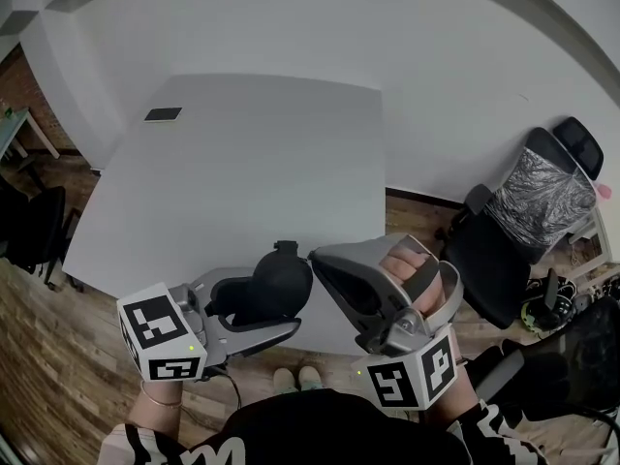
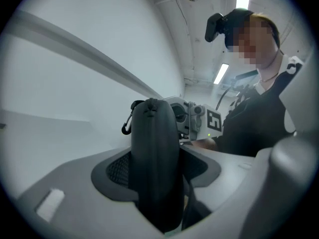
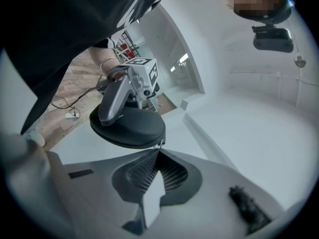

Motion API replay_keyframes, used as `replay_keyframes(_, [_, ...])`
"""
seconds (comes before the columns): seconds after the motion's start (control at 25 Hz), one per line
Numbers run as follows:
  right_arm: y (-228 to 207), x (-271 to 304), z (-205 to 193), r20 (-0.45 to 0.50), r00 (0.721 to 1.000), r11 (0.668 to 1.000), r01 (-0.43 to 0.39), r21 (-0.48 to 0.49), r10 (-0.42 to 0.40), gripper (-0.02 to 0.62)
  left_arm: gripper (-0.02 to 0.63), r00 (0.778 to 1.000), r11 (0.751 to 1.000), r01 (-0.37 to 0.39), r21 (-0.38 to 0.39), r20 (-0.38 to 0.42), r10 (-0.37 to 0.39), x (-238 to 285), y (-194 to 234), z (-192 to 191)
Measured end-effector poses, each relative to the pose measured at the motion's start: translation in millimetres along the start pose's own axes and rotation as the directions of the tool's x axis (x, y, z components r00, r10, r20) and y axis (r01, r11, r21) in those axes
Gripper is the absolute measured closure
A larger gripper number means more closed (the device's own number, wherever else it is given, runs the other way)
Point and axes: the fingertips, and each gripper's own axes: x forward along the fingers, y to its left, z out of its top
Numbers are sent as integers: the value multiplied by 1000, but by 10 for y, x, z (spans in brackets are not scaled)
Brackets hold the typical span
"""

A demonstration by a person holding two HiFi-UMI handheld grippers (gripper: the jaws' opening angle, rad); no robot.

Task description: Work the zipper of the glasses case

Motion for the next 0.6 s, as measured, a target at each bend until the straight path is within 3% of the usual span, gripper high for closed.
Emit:
replay_keyframes(0.12, [23,12,-45,-12,998,998,-55,-17,55,591,337,989,985,-137,106,-48,143,-22,146,13])
replay_keyframes(0.2, [20,21,-28,-3,998,998,-66,-12,66,591,337,980,968,-182,171,-55,194,-44,188,48])
replay_keyframes(0.4, [-99,14,-28,32,999,1000,-6,23,5,591,336,977,960,-189,207,-58,205,-48,194,119])
replay_keyframes(0.6, [-157,-42,123,95,988,993,121,7,-121,589,336,979,958,-181,223,-50,197,-118,47,239])
